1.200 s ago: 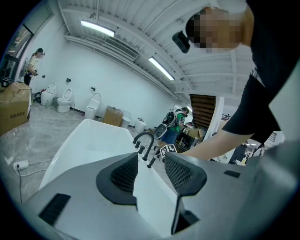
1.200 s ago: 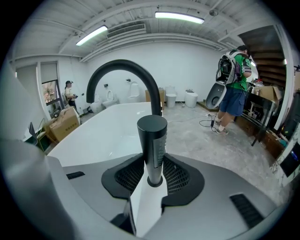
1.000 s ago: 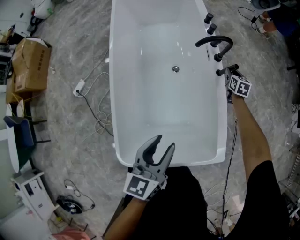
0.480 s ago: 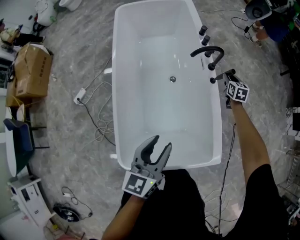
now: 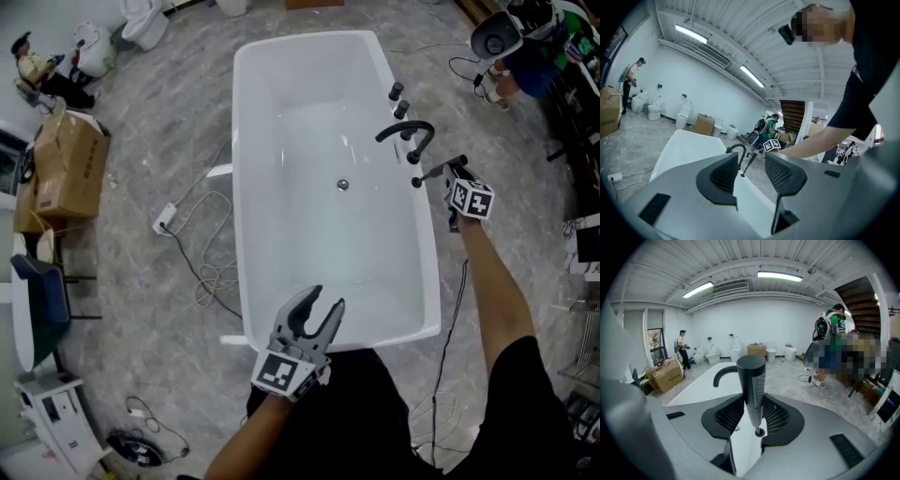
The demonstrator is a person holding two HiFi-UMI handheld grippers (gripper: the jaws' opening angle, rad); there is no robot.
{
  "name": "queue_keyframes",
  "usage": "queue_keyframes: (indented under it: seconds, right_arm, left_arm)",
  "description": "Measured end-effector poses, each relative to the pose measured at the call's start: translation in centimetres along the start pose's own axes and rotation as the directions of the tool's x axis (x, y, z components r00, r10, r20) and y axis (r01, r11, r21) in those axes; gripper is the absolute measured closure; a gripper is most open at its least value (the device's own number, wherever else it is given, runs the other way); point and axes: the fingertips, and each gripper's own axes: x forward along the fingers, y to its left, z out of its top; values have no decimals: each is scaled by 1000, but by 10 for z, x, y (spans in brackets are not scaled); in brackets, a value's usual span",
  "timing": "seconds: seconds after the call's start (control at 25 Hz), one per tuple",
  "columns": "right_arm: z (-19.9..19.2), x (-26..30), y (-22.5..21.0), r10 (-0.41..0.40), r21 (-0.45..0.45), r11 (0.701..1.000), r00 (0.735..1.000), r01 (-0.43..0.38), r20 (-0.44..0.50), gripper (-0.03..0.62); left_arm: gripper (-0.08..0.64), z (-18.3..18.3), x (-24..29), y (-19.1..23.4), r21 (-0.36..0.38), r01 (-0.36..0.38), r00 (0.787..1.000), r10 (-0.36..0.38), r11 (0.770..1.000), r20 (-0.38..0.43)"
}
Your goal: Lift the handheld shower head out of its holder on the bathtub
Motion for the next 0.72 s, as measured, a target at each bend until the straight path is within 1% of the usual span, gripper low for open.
queue_keyframes:
  seconds: [0.08,0.36,0.44,0.6,0.72]
  right_arm:
    - [6,-12,1,-16,18,1000,1000,16,10,477]
    - [40,-47,16,-30,-23,999,999,30,24,477]
    - [53,-56,17,-35,-26,999,999,36,33,477]
    - [71,-75,19,-46,-21,999,998,47,47,479]
    - [86,-91,20,-62,-7,998,996,63,61,479]
  left_arm:
    - [403,6,-3,-1,6,14,1000,-14,1000,5]
    - [403,34,-19,6,12,41,998,-41,999,37]
    - [403,44,-21,8,20,50,997,-51,999,57]
    - [403,54,-27,10,17,60,996,-61,998,58]
    - [403,70,-26,8,46,92,991,-96,995,88]
